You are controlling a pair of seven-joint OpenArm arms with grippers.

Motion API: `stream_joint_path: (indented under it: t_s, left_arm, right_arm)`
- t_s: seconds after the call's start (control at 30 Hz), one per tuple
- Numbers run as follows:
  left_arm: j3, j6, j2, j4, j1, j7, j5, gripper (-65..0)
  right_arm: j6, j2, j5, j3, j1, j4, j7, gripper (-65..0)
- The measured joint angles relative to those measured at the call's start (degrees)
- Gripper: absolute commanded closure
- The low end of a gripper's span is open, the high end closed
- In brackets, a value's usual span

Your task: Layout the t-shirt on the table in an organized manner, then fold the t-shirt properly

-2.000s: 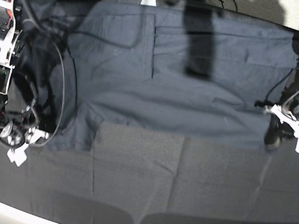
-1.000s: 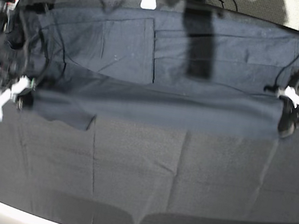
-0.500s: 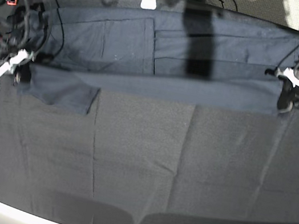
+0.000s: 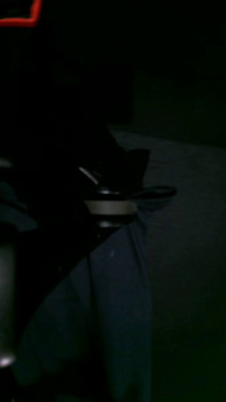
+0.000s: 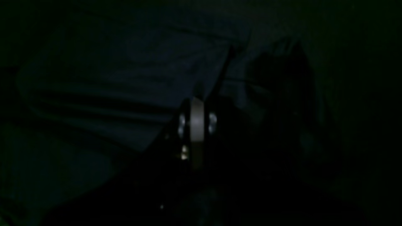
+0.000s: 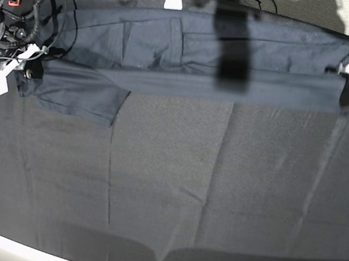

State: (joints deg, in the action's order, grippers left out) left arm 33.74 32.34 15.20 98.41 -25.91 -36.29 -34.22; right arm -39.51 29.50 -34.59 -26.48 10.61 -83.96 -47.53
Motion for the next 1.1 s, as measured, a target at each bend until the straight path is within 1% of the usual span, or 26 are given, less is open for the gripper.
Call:
stream_joint_path:
  t_s: [0.1,0.17,0.2,0.23,0.27,0.3,0.33,0.37,0.4,0.43,0.6,0.7,0.77,0.87,1.0,1.03,1.1]
  left_arm:
    - [0.02,2.34,-0.28,0.0,-0.24,-0.22,0.59,0.0]
    - [0.04,2.47,-0.33,0.0,-0.07,-1.53,0.57,0.0]
    - [0.04,2.45,-0.48,0.0,-0.11,-2.36,0.55,-5.3]
    - [0.09,2.45,-0.61,0.0,-0.11,-3.61,0.57,-13.1]
    - [0.09,2.36,-0.63,0.0,-0.13,-4.79,0.92,-21.0]
    - [0.11,2.32,-0.61,0.0,-0.26,-5.14,1.2,-27.6]
    - [0.22,2.25,-0.61,0.0,-0.24,-5.14,1.16,-32.3]
    - [0.26,2.25,-0.59,0.0,-0.22,-5.42,0.98,-34.1]
    - [0.26,2.25,-0.59,0.0,-0.2,-5.57,1.01,-34.2]
    - [0.26,2.25,-0.59,0.0,-0.13,-5.57,1.01,-34.2]
    - [0.24,2.25,0.0,0.0,0.22,-5.68,1.01,-34.2]
    - [0.24,2.25,1.95,0.0,0.59,-5.29,1.01,-34.1]
    - [0.37,2.21,2.78,0.0,0.7,-5.25,1.01,-34.2]
    - [0.39,1.31,2.51,0.0,1.66,-5.6,0.74,-34.1]
    - [0.39,1.33,2.27,0.0,4.22,-5.31,-5.75,-34.1]
    - [0.42,1.33,1.88,0.07,4.87,-5.29,-6.21,-34.1]
    - [0.46,1.33,-0.31,0.31,6.56,-5.38,-6.29,-34.1]
  right_arm:
    - [0.0,0.04,0.02,0.0,0.0,-0.02,-1.25,0.0]
    - [0.0,0.02,0.04,0.0,0.0,-0.02,-3.43,0.0]
    - [0.0,0.0,0.04,0.0,0.0,-0.02,-4.17,0.0]
    - [0.02,0.02,0.04,0.0,0.0,-0.02,-5.6,0.0]
    - [0.02,0.04,0.07,0.0,-0.07,-0.02,-6.91,-4.5]
    - [0.02,0.04,0.33,0.0,-0.09,-0.02,-7.72,-10.7]
    - [0.02,0.09,0.48,0.0,-0.07,-0.02,-7.87,-16.7]
    - [0.02,0.22,0.48,0.0,-0.02,-0.02,-8.02,-21.5]
    - [0.02,0.42,0.5,0.0,-0.09,-0.02,-8.07,-24.5]
    - [0.02,0.59,0.55,0.0,-0.33,-0.02,-8.09,-25.3]
    - [0.02,3.28,-0.48,-0.2,-3.56,-0.02,-8.52,-25.3]
    - [0.04,4.48,-4.52,-0.44,-5.62,-0.04,-9.14,-25.3]
    - [0.04,4.31,-7.17,-0.55,-7.17,-0.04,-9.31,-25.3]
    - [0.07,2.1,-11.1,-0.55,-10.21,-0.04,-9.31,-25.3]
    - [0.04,-3.8,-11.06,-0.59,-14.73,-0.02,-9.57,-25.3]
    - [0.04,-5.27,-11.02,-0.48,-15.8,0.0,-10.03,-25.3]
    - [0.04,-7.61,-10.58,0.24,-18.18,0.0,-11.34,-25.3]
